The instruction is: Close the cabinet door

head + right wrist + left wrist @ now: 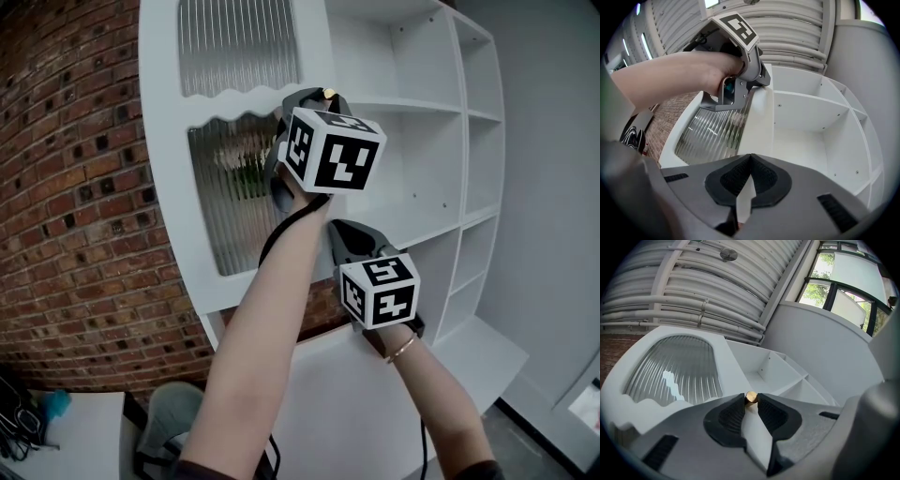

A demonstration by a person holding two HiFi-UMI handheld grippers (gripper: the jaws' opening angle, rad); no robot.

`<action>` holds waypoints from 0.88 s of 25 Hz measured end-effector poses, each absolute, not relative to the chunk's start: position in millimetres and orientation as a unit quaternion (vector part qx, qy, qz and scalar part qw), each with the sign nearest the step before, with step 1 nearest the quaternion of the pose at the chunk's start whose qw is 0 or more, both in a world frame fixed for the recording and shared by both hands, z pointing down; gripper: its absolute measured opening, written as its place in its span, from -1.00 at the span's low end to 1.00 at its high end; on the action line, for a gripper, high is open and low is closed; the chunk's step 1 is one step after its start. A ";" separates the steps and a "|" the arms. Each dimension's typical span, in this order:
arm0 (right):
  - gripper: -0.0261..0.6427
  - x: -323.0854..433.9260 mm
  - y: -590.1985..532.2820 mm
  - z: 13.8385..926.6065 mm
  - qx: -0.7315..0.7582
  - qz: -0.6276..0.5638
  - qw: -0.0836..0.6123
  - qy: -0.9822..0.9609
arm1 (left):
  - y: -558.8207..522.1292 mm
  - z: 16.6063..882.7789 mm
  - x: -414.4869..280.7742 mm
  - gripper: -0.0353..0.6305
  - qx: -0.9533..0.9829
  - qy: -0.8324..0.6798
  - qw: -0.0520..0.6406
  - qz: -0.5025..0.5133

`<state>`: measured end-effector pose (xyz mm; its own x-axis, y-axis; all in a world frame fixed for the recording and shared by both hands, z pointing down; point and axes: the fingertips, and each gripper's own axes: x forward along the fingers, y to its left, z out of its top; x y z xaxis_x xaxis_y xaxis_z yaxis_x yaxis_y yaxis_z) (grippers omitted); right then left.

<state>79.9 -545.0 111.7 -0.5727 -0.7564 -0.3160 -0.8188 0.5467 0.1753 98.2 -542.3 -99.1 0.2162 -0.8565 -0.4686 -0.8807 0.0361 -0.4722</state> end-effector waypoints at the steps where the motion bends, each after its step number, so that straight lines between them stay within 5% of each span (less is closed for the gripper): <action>1: -0.92 79.7 -545.2 111.5 -0.450 0.154 0.103 0.873 | -542.5 -99.3 98.0 -0.66 -0.693 0.626 0.356 0.017; 22: -0.92 135.4 -477.8 135.7 -0.480 0.146 0.082 0.861 | -483.4 -38.3 85.3 -0.65 -0.799 0.518 0.289 0.100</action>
